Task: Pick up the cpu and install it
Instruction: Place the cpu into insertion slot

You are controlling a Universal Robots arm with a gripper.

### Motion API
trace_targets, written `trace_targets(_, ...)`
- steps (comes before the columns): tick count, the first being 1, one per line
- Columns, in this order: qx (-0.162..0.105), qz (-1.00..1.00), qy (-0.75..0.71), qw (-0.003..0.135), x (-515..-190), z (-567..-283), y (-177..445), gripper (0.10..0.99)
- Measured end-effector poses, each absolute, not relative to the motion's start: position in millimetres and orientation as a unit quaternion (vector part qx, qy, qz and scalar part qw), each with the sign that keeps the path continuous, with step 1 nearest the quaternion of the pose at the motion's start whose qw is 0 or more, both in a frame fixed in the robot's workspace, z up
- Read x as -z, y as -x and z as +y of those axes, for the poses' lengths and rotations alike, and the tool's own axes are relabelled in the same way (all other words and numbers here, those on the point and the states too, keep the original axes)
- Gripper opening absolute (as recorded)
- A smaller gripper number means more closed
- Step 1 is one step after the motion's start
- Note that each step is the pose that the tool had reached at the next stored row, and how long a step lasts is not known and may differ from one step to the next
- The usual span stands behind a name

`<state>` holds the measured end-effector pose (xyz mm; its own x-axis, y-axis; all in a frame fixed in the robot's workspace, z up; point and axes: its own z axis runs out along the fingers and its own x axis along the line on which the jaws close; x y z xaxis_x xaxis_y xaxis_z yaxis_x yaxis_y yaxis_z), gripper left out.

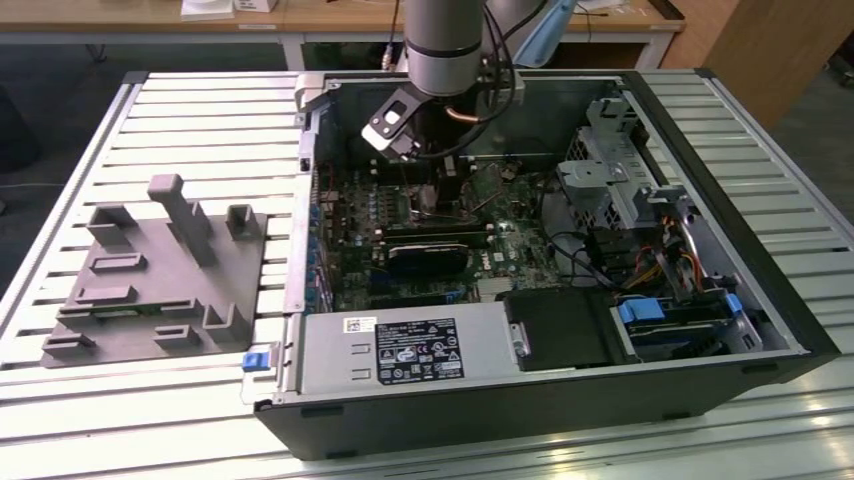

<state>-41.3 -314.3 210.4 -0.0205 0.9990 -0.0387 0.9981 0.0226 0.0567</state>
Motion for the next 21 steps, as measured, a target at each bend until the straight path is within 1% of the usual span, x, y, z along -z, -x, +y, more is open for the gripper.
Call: trace_targets(21,-0.006,0.710,-0.704,0.033,-199.7,-311.7,41.3,0.537)
